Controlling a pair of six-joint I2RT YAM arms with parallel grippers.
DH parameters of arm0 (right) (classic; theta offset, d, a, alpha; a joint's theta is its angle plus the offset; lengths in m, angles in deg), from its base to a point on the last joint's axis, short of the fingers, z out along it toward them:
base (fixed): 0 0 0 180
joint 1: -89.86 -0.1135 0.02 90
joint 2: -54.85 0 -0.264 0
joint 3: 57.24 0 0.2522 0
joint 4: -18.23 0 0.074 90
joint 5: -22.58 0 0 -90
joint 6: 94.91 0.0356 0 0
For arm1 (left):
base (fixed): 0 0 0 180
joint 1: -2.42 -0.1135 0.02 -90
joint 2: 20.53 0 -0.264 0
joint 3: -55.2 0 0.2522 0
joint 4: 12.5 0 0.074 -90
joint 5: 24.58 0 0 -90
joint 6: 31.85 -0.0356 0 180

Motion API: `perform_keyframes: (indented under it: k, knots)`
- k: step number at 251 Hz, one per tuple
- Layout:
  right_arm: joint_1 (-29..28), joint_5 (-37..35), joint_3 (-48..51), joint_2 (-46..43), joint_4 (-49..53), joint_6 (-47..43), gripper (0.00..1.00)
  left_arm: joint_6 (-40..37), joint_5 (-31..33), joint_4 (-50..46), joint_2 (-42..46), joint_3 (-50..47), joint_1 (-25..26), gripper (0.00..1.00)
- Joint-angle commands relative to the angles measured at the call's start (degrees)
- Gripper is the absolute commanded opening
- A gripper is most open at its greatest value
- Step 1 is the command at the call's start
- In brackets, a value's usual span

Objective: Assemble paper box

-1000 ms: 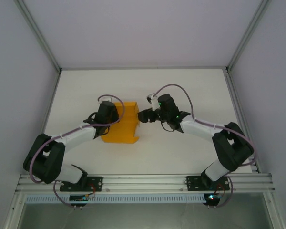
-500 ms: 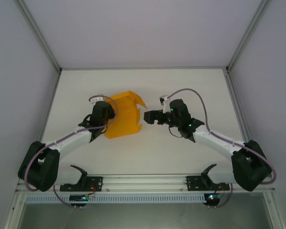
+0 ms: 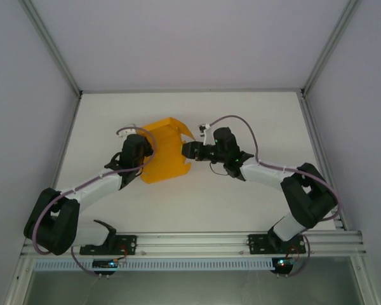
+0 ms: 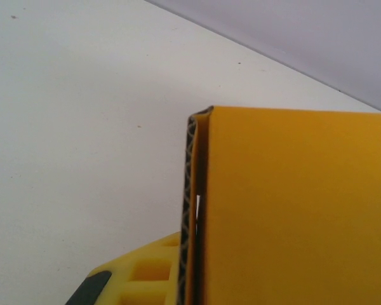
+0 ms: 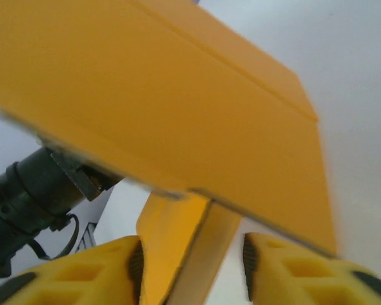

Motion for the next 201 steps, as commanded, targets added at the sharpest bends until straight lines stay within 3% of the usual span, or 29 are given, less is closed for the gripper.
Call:
perform_keyframes:
  k: [1, 29, 73, 123, 146, 163, 201]
  knots:
    - [0.5, 4.7, 0.5, 0.7, -7.5, 5.6, 0.23, 1.7, 0.4, 4.3, 0.2, 0.8, -0.5, 0.02]
    - [1.6, 8.0, 4.0, 0.4, -17.1, 10.8, 0.0, 3.9, -3.0, 5.8, -0.3, 0.6, -2.1, 0.02]
    - [2.8, 12.7, 8.2, 1.8, -36.8, 20.1, 0.0, 5.5, -7.6, 9.5, -0.4, 0.0, -2.8, 0.02]
    - [3.3, 13.3, 7.8, 2.0, -33.2, 18.4, 0.0, 4.9, -9.5, 9.5, 0.0, 0.2, -2.8, 0.03]
    - [5.0, 10.9, 9.3, -0.6, -28.2, 15.3, 0.23, 4.2, -9.4, 8.3, 0.4, 0.2, -2.8, 0.02]
    - [7.3, 8.6, 11.7, -4.2, -23.8, 12.9, 0.46, 3.4, -9.1, 7.1, 0.9, 0.0, -2.8, 0.03]
    - [13.5, 5.6, 15.2, -15.4, -5.4, 4.1, 0.54, -0.2, -10.7, 5.6, 1.8, -0.5, -2.9, 0.02]
